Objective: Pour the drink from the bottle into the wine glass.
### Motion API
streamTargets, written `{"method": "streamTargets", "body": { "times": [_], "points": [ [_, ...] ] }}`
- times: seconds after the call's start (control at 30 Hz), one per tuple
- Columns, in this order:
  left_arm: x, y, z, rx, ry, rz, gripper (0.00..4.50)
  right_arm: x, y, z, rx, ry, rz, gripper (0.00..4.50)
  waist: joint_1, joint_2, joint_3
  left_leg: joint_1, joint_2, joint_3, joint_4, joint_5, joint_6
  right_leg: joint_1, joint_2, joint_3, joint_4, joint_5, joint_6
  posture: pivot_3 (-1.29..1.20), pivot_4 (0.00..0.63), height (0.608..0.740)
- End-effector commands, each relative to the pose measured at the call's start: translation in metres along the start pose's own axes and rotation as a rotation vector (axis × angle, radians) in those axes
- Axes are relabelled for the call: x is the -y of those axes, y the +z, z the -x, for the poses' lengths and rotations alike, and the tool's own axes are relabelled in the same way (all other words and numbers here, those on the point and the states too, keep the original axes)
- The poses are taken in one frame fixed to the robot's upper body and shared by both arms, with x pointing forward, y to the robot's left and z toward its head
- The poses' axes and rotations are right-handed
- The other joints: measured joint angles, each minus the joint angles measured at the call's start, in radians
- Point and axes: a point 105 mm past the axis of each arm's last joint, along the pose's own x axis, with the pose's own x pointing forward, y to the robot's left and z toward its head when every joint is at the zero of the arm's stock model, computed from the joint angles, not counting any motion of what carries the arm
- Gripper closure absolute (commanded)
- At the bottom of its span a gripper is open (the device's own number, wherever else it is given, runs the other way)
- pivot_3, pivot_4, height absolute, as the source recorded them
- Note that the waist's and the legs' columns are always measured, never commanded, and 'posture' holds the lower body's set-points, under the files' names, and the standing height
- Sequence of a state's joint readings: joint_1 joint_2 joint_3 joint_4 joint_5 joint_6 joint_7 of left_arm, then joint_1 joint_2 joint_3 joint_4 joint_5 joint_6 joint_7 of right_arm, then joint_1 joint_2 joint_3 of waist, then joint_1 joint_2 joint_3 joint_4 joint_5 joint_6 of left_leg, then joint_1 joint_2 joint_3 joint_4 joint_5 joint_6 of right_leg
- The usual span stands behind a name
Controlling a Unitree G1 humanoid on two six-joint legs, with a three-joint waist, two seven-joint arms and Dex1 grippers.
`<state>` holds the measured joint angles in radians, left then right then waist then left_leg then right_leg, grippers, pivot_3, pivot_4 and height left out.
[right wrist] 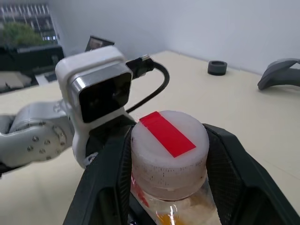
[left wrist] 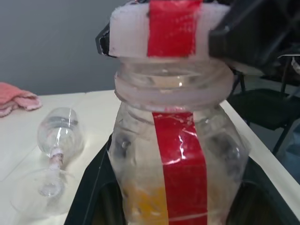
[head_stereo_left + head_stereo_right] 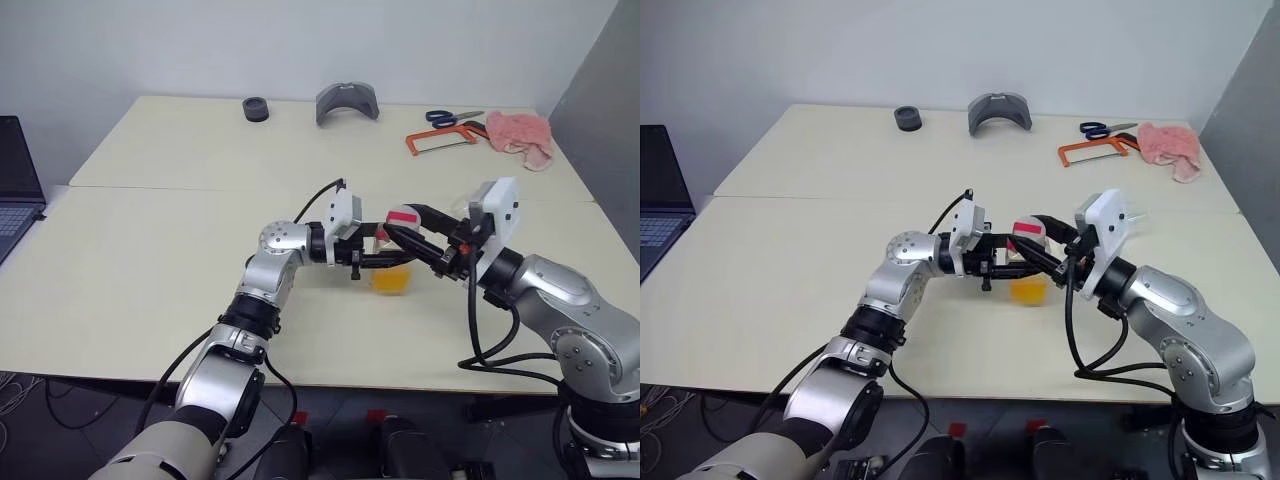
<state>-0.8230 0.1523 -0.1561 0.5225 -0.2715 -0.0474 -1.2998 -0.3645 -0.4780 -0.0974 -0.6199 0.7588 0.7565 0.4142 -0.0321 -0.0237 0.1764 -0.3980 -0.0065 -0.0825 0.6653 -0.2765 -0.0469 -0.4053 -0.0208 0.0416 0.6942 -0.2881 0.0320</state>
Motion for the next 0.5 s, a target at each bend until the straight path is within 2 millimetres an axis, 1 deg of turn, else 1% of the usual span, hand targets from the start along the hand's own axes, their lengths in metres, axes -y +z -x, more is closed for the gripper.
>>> {"method": "streamTargets", "body": {
  "times": [0.03,0.17,0.23,0.3,0.37,0.43,0.5],
  "points": [
    [0.005,0.003,-0.005,0.012,-0.025,-0.018,2.75,-0.004,0.023,0.005,0.086,0.003,0.052,2.71,0.0,0.0,0.0,0.0,0.0,0.0,0.0,0.0,0.0,0.0,0.0,0.0,0.0,0.0,0.0,0.0,0.15,0.74],
    [0.005,0.003,-0.005,0.011,-0.024,-0.017,2.76,-0.004,0.018,0.004,0.013,-0.011,0.245,2.77,0.0,0.0,0.0,0.0,-0.001,0.0,0.0,0.0,0.0,0.0,0.0,0.0,0.0,0.0,0.0,0.0,0.15,0.74],
    [0.005,0.003,-0.005,0.011,-0.023,-0.016,2.76,-0.004,0.02,0.004,0.019,-0.019,0.291,2.77,-0.001,0.0,0.0,0.0,-0.001,0.001,0.0,0.0,0.0,0.0,0.001,0.0,0.0,0.0,0.0,0.0,0.15,0.74],
    [0.005,0.003,-0.004,0.012,-0.019,-0.017,2.76,0.0,0.027,0.006,0.047,-0.053,0.321,2.77,-0.001,0.0,0.0,0.0,-0.001,0.001,0.0,0.0,0.0,0.0,0.001,0.0,0.0,0.0,0.0,0.0,0.15,0.74],
    [0.004,0.003,-0.004,0.013,-0.007,-0.019,2.76,0.01,0.033,0.014,0.062,-0.108,0.331,2.78,0.0,0.0,0.0,0.0,-0.001,0.001,0.0,0.0,0.0,0.0,0.001,0.0,0.0,0.0,0.0,0.0,0.15,0.74],
    [0.002,0.003,-0.001,0.014,0.015,-0.016,2.76,0.017,0.033,0.025,0.056,-0.149,0.299,2.78,0.001,0.0,0.0,0.0,-0.001,0.001,0.0,0.0,0.0,0.0,0.0,0.0,0.0,0.0,0.0,0.0,0.15,0.74],
    [-0.002,0.003,0.003,0.017,0.045,-0.007,2.76,0.025,0.018,0.044,-0.005,-0.195,0.263,2.78,0.005,0.0,0.0,-0.001,-0.001,0.001,0.0,0.0,0.0,0.0,0.0,0.0,0.0,0.0,0.0,0.0,0.15,0.74]
  ]
}}
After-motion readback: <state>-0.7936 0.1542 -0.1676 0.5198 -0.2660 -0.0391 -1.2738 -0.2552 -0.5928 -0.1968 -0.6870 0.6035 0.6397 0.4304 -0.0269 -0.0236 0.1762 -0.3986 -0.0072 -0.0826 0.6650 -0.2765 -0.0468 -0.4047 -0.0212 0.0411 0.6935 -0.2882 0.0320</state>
